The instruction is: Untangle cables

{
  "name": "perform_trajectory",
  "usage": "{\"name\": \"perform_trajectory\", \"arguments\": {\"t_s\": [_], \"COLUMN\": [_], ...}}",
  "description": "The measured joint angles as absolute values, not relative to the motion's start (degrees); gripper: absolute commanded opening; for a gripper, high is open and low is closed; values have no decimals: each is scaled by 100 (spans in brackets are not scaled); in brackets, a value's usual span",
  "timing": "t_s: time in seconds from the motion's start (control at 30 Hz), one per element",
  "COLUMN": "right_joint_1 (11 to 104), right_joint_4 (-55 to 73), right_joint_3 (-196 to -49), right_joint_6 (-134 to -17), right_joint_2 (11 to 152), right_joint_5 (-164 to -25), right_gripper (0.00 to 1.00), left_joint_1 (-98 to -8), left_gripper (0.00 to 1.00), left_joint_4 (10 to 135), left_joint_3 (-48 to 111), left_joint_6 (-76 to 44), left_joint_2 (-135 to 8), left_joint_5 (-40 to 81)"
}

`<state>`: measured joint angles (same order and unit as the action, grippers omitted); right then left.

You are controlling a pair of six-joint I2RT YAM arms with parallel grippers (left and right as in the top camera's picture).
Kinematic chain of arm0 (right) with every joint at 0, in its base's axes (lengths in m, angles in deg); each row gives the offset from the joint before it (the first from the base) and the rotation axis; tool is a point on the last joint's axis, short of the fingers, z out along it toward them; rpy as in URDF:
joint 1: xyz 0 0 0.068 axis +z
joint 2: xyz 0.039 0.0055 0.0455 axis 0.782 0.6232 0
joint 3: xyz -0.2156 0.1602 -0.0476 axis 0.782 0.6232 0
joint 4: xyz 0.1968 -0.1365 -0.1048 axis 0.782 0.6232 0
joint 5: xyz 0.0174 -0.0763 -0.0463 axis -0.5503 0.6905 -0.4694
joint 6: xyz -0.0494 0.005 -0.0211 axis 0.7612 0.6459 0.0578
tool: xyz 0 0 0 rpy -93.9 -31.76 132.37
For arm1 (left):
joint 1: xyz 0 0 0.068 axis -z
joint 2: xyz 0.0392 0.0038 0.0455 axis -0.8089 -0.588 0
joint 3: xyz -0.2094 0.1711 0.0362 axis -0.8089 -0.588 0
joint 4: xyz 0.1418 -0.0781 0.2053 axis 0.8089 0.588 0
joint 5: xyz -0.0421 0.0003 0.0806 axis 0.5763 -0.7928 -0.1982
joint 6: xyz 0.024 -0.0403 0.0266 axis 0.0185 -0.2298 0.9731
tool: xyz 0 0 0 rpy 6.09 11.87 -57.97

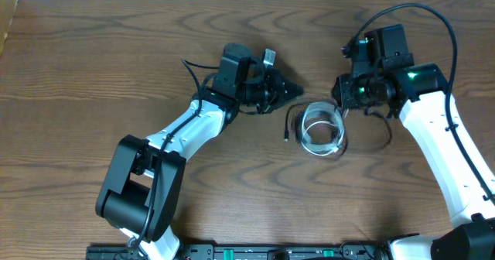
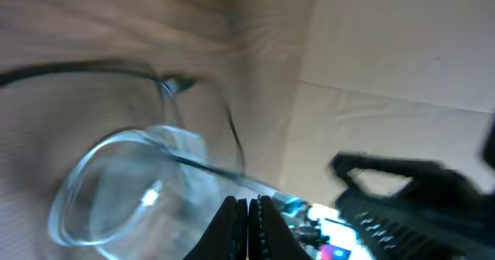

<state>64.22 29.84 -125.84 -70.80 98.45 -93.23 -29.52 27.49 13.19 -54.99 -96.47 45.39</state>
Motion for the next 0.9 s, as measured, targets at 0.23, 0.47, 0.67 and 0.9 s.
{"name": "perform_trajectory", "arguments": {"t_s": [0.23,0.47,0.67,0.9], "right_joint_1": [6411,6414,6411,6411], "right_joint_4": [3029,3027,3091,3093], "right_joint_3": [-12542,-12540,-12525,-12501], "right_joint_6": [-7760,-7513,-7424,-7386], "right_joint_2": [9897,10323,10701,10752], "right_joint_5": [-8531,-9248,-9487,-9561], "right_gripper": [44,43,44,43], "left_joint_1": [-3114,-3267,-3076,-2438], "left_gripper": [8,8,45,34], "left_joint_4": [4906,5197,5221,5282], "left_joint_3": [1308,1305,1305,1305], "left_joint_6": [-4288,-3322,-2769,-2616], "left_joint_2": [-9649,-9649,-9649,-9678], "left_joint_5": [4168,4011,3779,3348]}}
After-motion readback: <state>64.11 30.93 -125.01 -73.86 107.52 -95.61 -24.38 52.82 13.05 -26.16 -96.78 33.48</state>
